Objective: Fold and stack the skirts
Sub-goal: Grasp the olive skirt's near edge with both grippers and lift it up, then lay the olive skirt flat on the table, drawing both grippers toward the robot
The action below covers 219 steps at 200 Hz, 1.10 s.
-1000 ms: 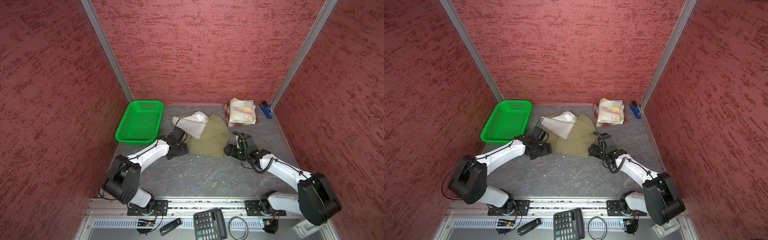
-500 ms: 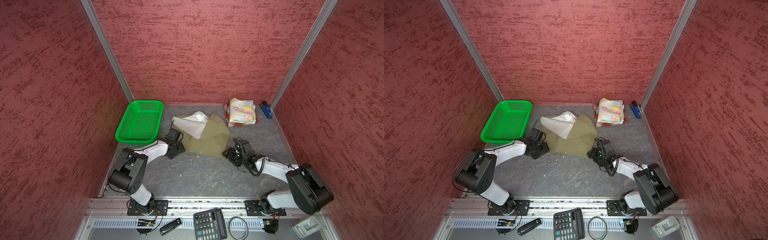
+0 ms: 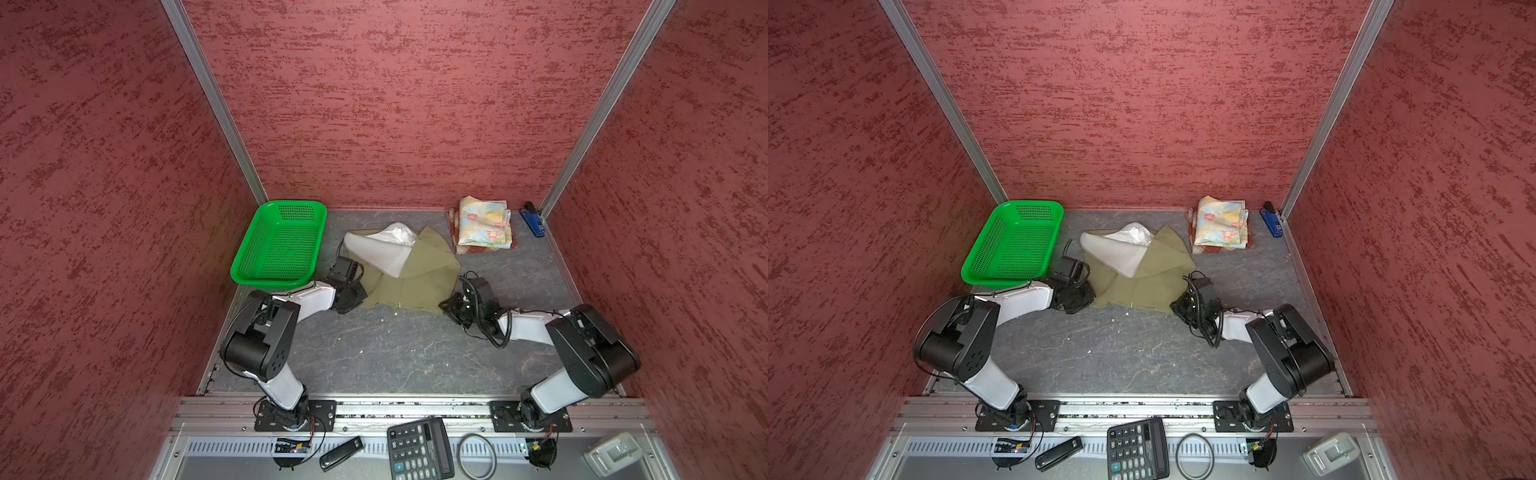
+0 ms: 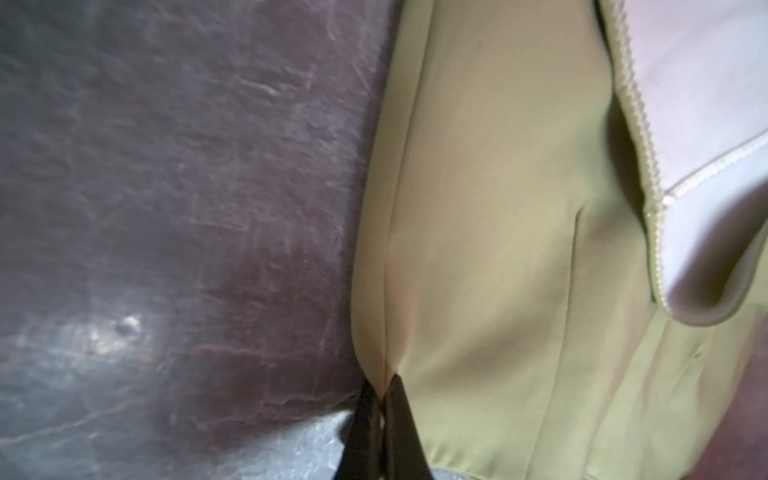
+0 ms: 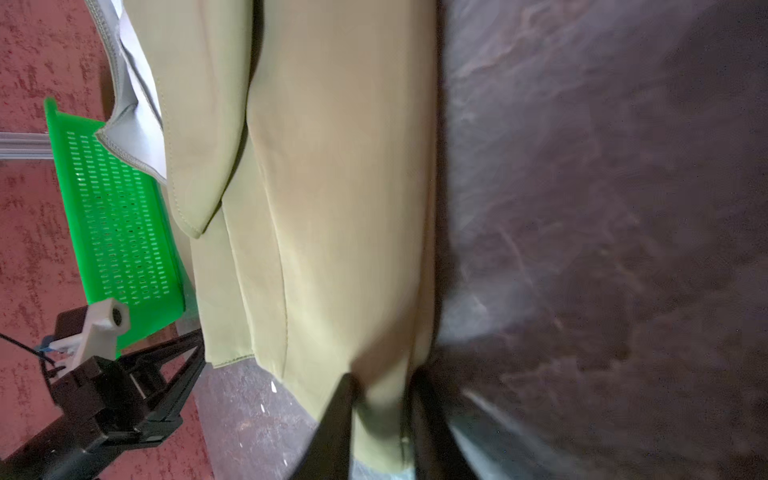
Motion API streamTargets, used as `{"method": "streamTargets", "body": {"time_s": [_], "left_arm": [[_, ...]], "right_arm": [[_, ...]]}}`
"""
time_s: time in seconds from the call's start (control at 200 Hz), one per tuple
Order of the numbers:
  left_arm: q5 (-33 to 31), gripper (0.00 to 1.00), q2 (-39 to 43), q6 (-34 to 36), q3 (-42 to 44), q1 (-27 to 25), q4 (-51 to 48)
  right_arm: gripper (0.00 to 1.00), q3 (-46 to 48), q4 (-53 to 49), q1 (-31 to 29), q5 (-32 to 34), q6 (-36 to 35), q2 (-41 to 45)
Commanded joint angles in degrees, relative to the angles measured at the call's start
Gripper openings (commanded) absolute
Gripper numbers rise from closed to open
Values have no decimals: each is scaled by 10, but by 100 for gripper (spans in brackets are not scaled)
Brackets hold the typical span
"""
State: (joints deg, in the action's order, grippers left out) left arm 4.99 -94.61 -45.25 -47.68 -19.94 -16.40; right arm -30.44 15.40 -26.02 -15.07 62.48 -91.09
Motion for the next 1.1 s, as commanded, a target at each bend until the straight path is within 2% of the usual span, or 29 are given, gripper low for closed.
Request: {"method": "streamTargets", "body": {"time_s": [0.0, 0.13, 0.311, 0.561, 0.716, 0.806, 0.982, 1.092], "left_arm": [[-9, 0, -8, 14, -8, -3, -23], [-27, 0, 40, 36, -65, -6, -81], [-52, 0, 133, 75, -176, -19, -185], [-70, 0, 233, 100, -346, -48, -285], [-70, 0, 227, 122, -453, -51, -313], [-61, 0, 197, 135, -494, -34, -311], [31, 0, 115, 137, -548, 49, -289], [59, 0, 69, 151, -625, 68, -304]], "right_arm": [[0, -6, -14, -7, 35, 22, -15], [0, -57, -114, -7, 106, -22, 67], [0, -184, -269, -6, 186, -102, 198], [0, -356, -386, -6, 219, -160, 291], [0, -459, -422, -5, 233, -194, 272], [0, -510, -420, 2, 230, -203, 236], [0, -593, -376, 55, 139, -190, 137], [0, -655, -348, 90, 68, -181, 82]]}}
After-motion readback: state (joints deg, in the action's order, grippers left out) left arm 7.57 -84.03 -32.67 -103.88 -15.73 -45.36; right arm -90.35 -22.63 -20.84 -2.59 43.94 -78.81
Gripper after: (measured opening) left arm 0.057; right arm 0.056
